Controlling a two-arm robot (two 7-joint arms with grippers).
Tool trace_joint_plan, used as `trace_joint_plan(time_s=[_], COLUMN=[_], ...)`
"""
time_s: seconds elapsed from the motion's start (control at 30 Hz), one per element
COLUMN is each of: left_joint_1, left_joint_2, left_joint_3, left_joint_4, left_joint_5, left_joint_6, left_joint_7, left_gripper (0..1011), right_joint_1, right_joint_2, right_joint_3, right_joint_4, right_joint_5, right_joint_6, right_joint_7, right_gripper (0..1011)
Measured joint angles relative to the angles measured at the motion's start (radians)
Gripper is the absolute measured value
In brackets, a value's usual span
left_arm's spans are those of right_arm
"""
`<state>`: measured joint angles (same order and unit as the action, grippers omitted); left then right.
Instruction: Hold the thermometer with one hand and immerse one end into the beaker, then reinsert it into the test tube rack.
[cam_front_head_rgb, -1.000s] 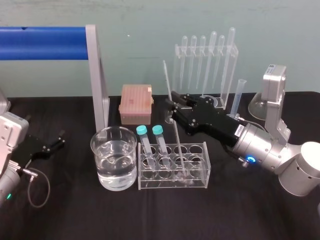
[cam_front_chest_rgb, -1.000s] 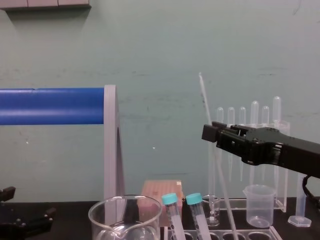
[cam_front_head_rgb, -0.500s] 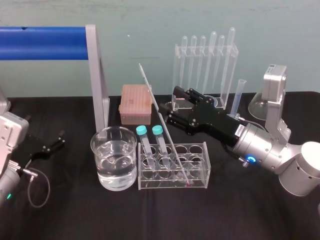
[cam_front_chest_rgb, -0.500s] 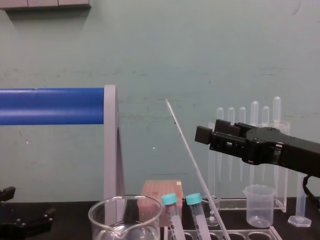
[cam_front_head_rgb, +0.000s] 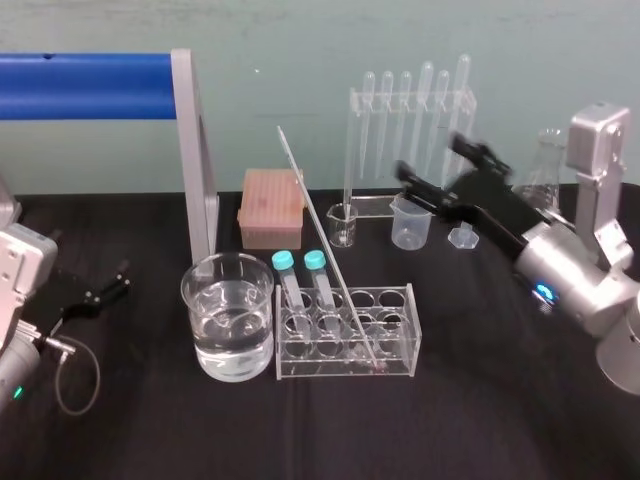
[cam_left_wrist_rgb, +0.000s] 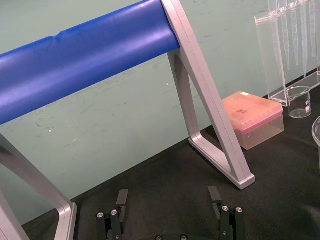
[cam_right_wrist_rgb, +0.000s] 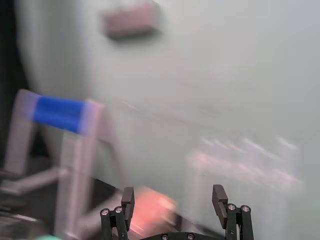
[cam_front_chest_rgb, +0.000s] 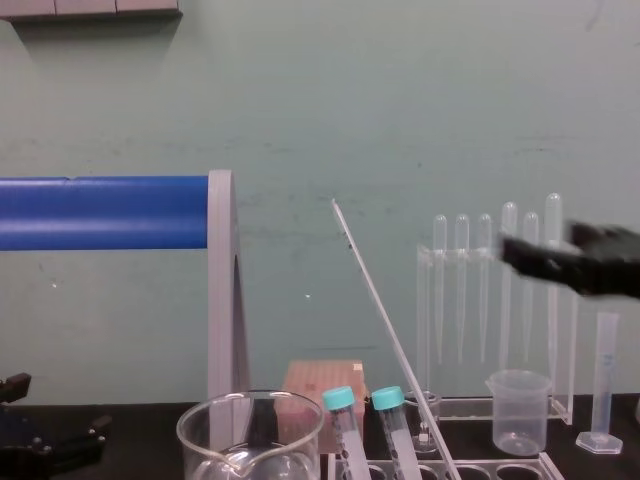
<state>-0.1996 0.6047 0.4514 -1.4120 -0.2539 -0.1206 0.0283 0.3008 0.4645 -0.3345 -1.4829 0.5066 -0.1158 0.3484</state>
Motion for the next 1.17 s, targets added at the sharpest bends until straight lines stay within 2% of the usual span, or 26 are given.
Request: trace_joint_plan(time_s=[0.07,0.1,0.13,0.2,0.3,0.4,1.17], left_joint_1=[0.000,0.000,0.000,0.000,0.000,0.000,0.000], left_joint_2=[0.000,0.000,0.000,0.000,0.000,0.000,0.000], left_joint_3=[0.000,0.000,0.000,0.000,0.000,0.000,0.000], left_joint_4=[0.000,0.000,0.000,0.000,0.000,0.000,0.000], left_joint_5=[0.000,0.000,0.000,0.000,0.000,0.000,0.000], left_joint_6=[0.000,0.000,0.000,0.000,0.000,0.000,0.000], left_joint_7=[0.000,0.000,0.000,0.000,0.000,0.000,0.000], left_gripper=[1008,1008,1008,1008,1008,1008,1008], right_joint_1=[-0.038,-0.038,-0.055,-0.074,-0.089,-0.095,-0.089], right_joint_2=[0.006,0.006,0.006,0.003,-0.006,-0.013,-0.010], right_joint_3=[0.027,0.027,0.037,0.047,0.055,0.058,0.054], right_joint_4=[-0.005,-0.005,-0.002,0.011,0.035,0.048,0.041], right_joint_5=[-0.063,-0.063,-0.083,-0.102,-0.115,-0.122,-0.115], right_joint_6=[0.068,0.068,0.103,0.147,0.183,0.195,0.183], right_joint_7=[-0.138,-0.138,-0.188,-0.236,-0.269,-0.279,-0.265], right_gripper=[1002,1002,1003,1003,1003,1003,1003])
